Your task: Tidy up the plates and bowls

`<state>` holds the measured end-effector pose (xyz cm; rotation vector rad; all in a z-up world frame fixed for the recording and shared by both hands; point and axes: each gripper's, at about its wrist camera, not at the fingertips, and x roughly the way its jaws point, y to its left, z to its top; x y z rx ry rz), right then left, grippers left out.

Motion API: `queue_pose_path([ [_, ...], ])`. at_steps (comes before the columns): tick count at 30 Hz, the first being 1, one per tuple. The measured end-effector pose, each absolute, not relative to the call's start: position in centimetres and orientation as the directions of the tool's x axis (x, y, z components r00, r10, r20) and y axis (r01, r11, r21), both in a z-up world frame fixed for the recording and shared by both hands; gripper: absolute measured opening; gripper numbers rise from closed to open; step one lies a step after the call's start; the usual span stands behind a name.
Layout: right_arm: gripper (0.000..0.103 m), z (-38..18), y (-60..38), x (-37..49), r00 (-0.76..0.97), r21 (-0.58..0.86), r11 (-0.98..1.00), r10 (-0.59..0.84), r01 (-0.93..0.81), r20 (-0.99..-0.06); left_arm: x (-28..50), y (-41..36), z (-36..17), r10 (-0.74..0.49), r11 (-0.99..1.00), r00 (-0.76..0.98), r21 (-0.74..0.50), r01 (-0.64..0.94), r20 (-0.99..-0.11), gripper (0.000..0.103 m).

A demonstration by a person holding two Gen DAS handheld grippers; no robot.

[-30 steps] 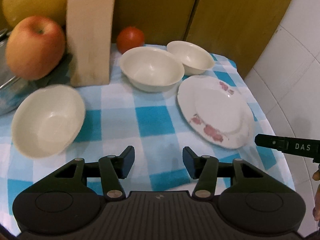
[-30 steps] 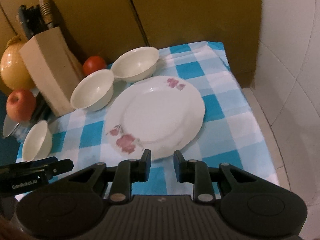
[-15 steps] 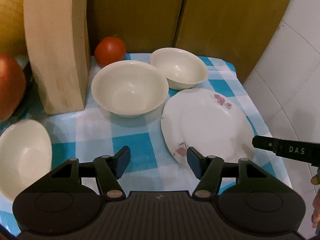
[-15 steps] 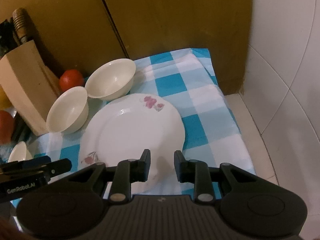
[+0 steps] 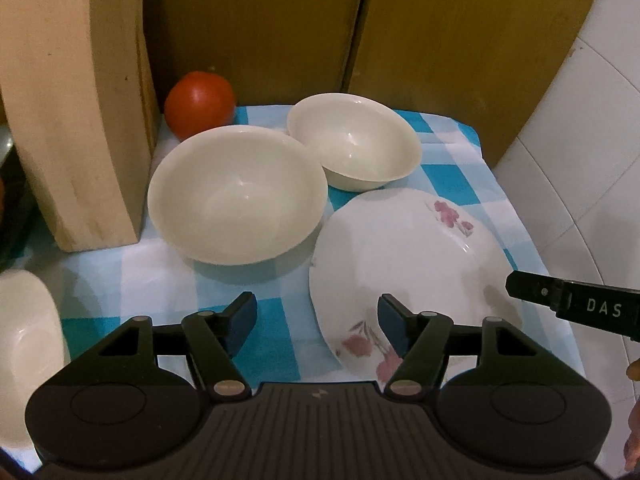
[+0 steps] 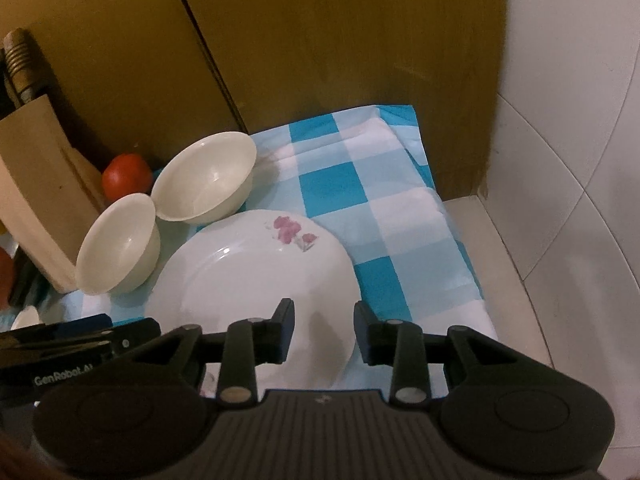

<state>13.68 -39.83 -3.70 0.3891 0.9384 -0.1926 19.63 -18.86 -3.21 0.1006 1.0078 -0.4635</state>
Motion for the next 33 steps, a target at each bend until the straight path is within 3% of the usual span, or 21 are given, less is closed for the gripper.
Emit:
queue_pose_path([
  [11, 0.034, -4.4, -41.2, 15.2, 0.581, 0.254, 0.905, 0.009, 0.342, -0.814, 20.9, -20.0, -4.2, -0.328, 0.894, 0.441, -0.123, 0.432, -0.836, 0.083],
  [21, 0.039, -5.3, -42.5, 15.6, 0.573, 0.277, 0.889, 0.021, 0.364, -0.820, 21.5, -21.0, -5.1, -0.351, 0.886, 0.404, -0.161, 0.434, -0.844, 0.083],
  [33, 0.040, -6.1, -42.9, 15.7, 0.568, 0.389, 0.852, 0.137, 0.351, -0.812, 21.1, -21.3, -5.2, -0.379, 0.876, 0.395, -0.187, 0.444, -0.837, 0.083],
])
